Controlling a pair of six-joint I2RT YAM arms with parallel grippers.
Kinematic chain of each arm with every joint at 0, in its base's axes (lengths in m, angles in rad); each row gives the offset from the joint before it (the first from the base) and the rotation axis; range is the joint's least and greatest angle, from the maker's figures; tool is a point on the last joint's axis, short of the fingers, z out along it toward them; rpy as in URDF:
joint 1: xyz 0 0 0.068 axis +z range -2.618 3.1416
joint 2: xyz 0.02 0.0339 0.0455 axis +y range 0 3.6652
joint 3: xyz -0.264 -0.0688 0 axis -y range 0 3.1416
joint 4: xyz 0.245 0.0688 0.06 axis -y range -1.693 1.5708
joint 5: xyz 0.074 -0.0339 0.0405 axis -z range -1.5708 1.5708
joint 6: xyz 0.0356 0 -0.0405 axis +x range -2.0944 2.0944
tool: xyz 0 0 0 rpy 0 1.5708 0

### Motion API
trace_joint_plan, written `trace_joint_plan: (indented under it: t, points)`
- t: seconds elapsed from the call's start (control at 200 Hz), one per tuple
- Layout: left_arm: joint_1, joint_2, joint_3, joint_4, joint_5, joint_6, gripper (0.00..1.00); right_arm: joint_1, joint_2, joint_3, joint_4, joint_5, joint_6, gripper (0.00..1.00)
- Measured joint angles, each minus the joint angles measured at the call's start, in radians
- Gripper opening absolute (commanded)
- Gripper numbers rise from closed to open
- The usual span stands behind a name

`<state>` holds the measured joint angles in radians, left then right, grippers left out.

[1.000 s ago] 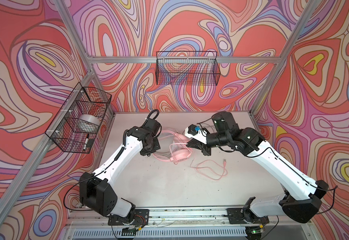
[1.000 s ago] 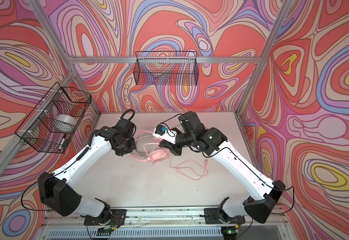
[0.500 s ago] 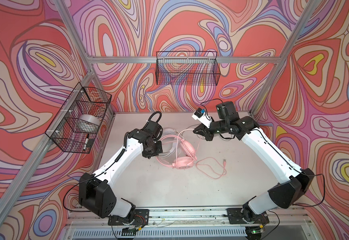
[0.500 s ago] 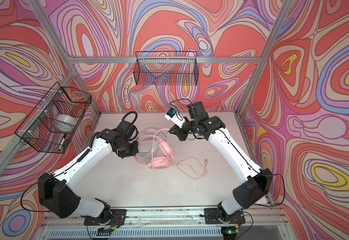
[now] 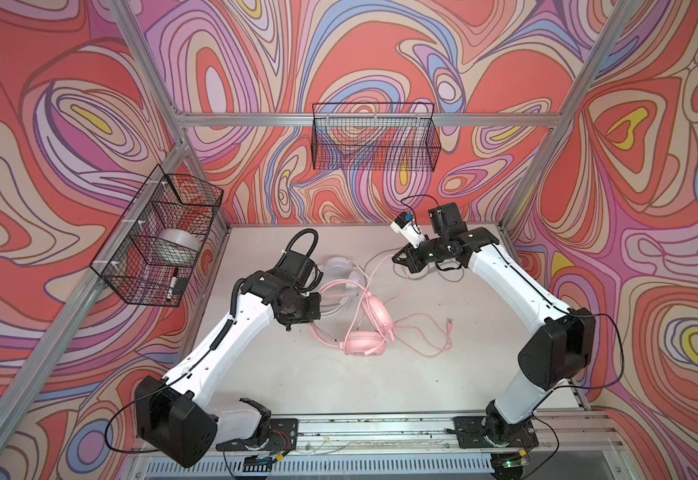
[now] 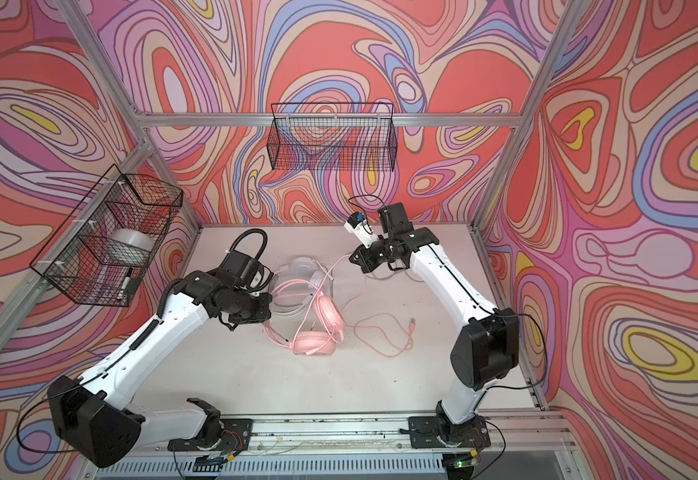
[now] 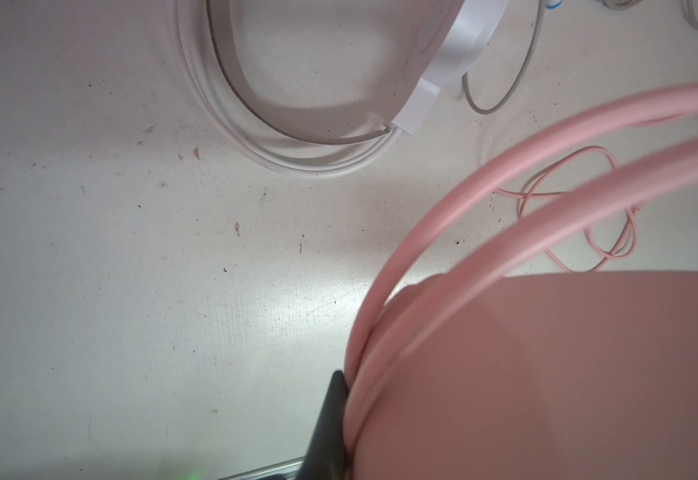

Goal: Wrap the headphones

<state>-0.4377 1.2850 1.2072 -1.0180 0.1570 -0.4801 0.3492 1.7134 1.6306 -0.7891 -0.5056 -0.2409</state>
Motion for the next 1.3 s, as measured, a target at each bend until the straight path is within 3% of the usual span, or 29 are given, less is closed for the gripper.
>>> trace_joint_plan:
  t: [0.341,0.786,1.082,1.302]
  points:
    - [0.000,-0.032,-0.037,0.041,0.060,-0.002,0.00,-0.001,0.003,-0.189,0.133,-0.028,0.097,0.00]
    - [0.000,-0.039,-0.060,0.074,0.105,-0.046,0.00,-0.001,-0.006,-0.406,0.334,-0.043,0.224,0.19]
    - [0.000,-0.040,-0.063,0.091,0.126,-0.048,0.00,-0.003,-0.006,-0.489,0.430,-0.023,0.296,0.42]
    - [0.004,-0.024,-0.062,0.096,0.130,-0.057,0.00,-0.003,-0.056,-0.596,0.460,0.034,0.332,0.49]
